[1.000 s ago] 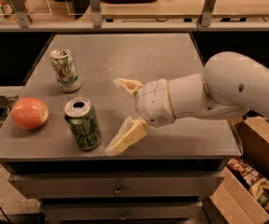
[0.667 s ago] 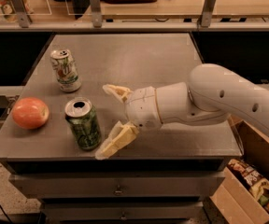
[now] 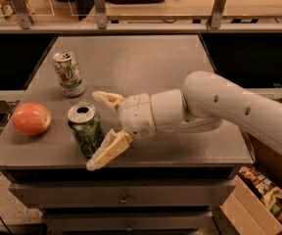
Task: Pick green can
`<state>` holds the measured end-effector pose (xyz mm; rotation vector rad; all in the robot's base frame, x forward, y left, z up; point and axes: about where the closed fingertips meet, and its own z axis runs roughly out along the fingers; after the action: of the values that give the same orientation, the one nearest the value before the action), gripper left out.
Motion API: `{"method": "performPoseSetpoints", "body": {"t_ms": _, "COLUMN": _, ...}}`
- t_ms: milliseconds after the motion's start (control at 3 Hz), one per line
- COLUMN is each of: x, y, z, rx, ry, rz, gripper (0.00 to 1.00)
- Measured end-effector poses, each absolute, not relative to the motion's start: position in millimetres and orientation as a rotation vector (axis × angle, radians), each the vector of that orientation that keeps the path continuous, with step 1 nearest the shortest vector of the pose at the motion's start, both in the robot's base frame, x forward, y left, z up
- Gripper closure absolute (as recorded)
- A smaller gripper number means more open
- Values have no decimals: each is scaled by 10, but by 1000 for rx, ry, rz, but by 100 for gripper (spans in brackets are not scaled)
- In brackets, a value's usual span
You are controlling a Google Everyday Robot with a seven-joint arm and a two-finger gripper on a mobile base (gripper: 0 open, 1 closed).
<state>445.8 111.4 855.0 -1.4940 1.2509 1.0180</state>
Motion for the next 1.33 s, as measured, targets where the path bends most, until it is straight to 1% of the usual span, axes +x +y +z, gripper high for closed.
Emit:
{"method": "performPoseSetpoints", "body": {"t_ms": 333, "x": 4415, "y": 1200, "z": 8584, "rx": -1495, "ry": 1221, "rz": 1057, "gripper": 18}}
{"method": "performPoseSetpoints", "body": {"t_ms": 1000, "x": 4380, "y": 1203, "z": 8607, "rx": -1495, "ry": 1218, "rz": 1101, "gripper": 64}}
{"method": "performPoseSetpoints", "body": {"t_ms": 1333, "x": 4419, "y": 1117, "z": 8737, "rx": -1486, "ry": 1220, "rz": 1084, "gripper": 87}}
